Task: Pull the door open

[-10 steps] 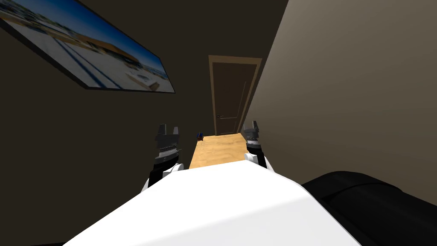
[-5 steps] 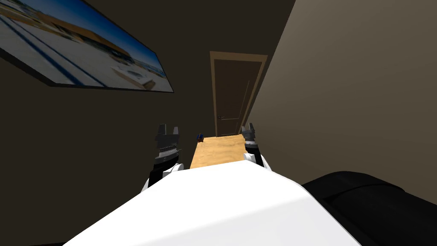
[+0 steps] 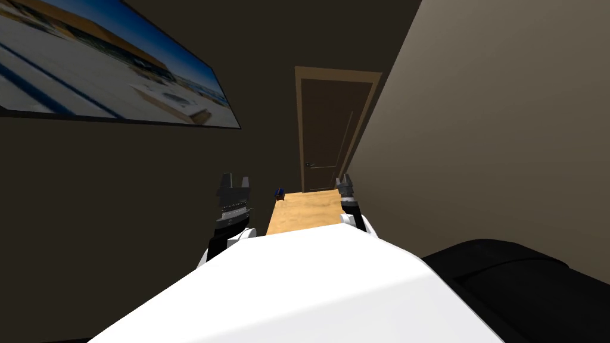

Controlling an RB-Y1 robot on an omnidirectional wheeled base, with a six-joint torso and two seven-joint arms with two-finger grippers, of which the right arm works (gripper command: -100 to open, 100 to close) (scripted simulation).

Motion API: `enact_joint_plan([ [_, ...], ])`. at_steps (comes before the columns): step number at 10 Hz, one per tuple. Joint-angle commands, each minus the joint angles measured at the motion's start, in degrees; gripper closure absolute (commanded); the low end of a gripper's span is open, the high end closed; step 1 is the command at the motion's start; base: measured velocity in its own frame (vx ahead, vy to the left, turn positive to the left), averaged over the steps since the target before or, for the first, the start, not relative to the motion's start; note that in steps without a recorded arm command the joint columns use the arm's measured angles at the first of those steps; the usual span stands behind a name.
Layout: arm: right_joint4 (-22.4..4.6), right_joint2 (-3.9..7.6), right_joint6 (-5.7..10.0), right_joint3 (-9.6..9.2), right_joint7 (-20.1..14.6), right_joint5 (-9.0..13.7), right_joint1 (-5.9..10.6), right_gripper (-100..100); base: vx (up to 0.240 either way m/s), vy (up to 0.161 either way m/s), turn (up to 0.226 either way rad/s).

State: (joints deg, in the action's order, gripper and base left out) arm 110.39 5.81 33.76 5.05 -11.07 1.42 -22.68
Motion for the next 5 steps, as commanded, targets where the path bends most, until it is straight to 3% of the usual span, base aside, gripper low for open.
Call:
enact_joint_plan([
  [1,-1.82,0.35,0.27,0.16,-0.33,-0.42,0.53,-100,0.117,0.022,0.004],
  [5,-5.91,1.14,0.61,0.47,-0.97,-1.48,1.80,-100,0.097,0.022,0.007],
])
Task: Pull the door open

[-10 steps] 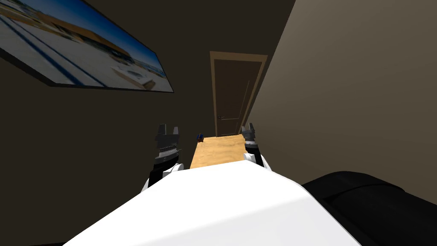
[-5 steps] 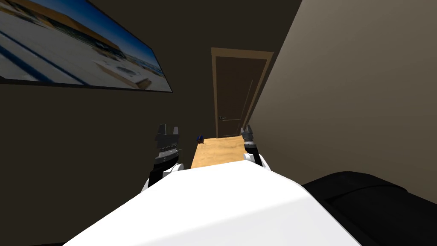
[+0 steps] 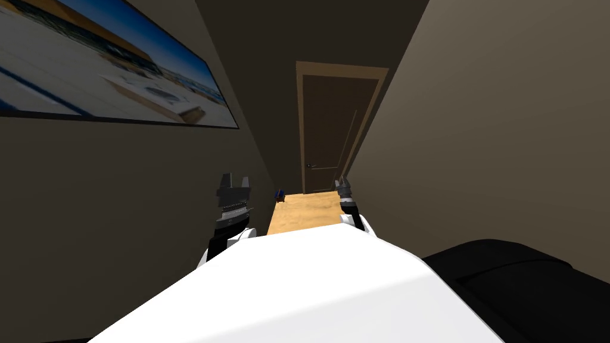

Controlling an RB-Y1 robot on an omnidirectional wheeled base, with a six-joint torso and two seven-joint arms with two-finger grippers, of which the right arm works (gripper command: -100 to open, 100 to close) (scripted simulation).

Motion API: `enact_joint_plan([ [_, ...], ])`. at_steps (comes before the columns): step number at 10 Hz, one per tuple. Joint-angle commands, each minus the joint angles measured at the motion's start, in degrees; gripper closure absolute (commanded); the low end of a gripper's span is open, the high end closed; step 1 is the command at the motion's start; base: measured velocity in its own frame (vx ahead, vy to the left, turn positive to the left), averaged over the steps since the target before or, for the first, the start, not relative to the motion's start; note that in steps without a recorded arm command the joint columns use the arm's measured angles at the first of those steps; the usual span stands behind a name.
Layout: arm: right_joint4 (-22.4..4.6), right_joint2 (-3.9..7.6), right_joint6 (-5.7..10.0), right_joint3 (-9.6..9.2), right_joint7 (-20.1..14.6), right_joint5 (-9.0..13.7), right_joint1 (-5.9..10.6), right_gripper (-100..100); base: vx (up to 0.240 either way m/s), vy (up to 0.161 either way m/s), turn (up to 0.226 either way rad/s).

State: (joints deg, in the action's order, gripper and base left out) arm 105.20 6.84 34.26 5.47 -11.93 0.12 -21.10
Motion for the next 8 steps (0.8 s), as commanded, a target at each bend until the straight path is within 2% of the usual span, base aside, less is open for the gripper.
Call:
enact_joint_plan([
  [1,-1.80,0.31,0.19,0.13,-0.28,-0.47,0.57,-100,0.099,0.025,0.006],
  [8,-9.45,1.70,0.82,0.71,-1.48,-2.45,2.96,-100,0.100,0.035,0.007],
])
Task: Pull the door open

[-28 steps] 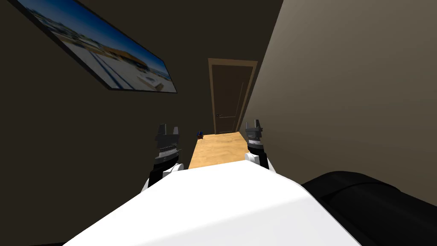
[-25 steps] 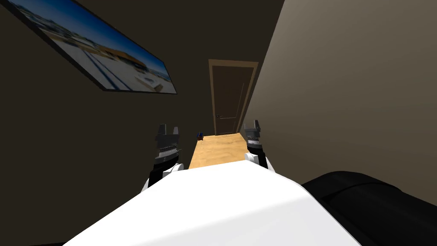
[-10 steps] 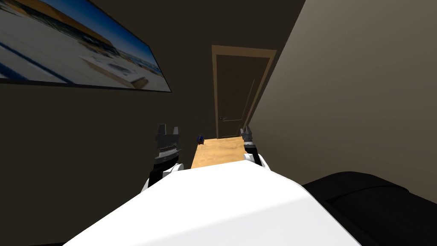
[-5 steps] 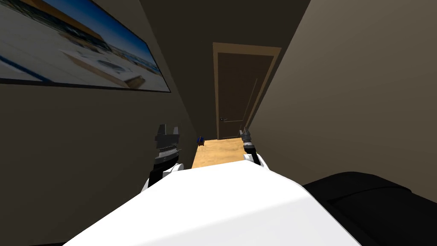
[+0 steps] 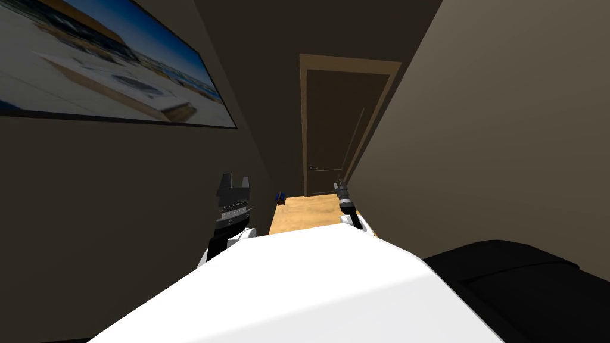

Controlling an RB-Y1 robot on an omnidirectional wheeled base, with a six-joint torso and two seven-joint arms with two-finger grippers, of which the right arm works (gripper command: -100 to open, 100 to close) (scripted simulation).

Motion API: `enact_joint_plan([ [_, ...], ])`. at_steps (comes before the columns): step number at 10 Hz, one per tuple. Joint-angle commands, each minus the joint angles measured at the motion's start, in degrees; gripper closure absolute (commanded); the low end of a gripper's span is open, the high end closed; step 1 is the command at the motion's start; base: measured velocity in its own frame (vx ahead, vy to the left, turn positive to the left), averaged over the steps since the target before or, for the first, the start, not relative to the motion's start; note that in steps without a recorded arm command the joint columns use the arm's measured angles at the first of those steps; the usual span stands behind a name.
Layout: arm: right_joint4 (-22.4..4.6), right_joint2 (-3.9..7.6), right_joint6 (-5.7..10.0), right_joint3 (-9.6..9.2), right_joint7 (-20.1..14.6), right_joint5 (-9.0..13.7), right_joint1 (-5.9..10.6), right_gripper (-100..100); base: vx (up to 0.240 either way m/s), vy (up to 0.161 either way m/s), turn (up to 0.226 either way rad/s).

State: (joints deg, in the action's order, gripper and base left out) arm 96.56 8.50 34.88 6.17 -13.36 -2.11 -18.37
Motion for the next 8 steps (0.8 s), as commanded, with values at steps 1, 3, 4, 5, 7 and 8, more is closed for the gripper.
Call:
enact_joint_plan([
  [1,-1.93,0.24,0.29,0.09,-0.23,-0.51,0.57,-100,0.105,0.027,0.011],
  [3,-4.15,0.63,0.47,0.26,-0.58,-1.09,1.27,-100,0.090,0.023,0.007],
  [4,-5.27,0.82,0.56,0.35,-0.76,-1.38,1.62,-100,0.102,0.021,0.008],
  [5,-6.38,1.01,0.65,0.43,-0.93,-1.67,1.96,-100,0.110,0.039,0.009],
  [7,-8.60,1.39,0.83,0.60,-1.28,-2.24,2.66,-100,0.099,0.034,0.006],
  [8,-9.72,1.58,0.92,0.68,-1.46,-2.53,3.01,-100,0.097,0.028,0.007],
])
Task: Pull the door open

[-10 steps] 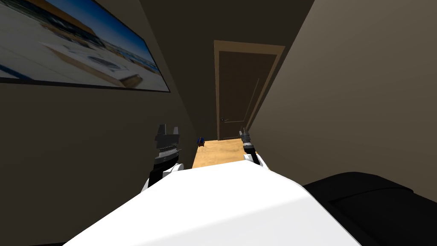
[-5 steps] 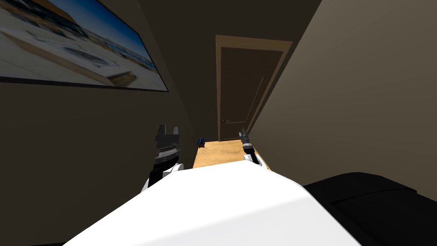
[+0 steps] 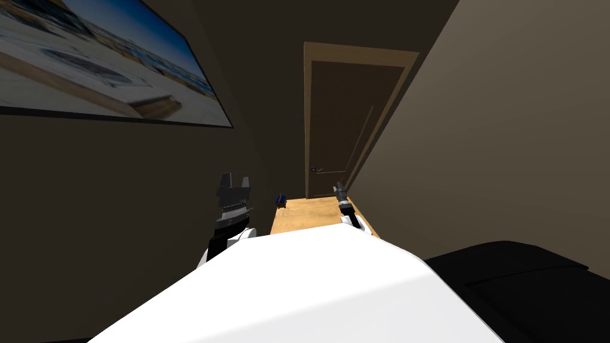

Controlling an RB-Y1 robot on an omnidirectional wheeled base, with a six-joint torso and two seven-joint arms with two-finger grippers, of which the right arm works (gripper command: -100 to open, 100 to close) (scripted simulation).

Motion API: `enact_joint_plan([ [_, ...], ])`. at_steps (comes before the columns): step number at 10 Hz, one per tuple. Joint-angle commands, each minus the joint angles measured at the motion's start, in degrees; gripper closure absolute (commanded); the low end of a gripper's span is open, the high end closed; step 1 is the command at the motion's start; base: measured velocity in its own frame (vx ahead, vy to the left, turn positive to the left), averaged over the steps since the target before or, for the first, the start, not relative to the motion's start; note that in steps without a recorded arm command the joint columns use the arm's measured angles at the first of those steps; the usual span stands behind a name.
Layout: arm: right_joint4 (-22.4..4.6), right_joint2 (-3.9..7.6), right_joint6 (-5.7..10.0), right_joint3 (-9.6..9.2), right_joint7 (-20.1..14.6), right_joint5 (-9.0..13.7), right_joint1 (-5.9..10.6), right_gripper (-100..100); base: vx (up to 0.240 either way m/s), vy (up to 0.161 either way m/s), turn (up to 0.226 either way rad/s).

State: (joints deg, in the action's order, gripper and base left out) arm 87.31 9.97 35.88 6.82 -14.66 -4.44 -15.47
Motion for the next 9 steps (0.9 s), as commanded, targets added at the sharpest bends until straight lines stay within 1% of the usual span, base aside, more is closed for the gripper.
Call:
enact_joint_plan([
  [1,-2.64,0.48,0.10,0.20,-0.50,-0.76,0.78,-100,0.140,0.040,0.013],
  [3,-4.80,0.84,0.27,0.36,-0.84,-1.32,1.46,-100,0.136,0.039,0.009],
  [9,-11.01,1.86,0.78,0.84,-1.81,-2.93,3.40,-100,0.093,0.026,0.006],
])
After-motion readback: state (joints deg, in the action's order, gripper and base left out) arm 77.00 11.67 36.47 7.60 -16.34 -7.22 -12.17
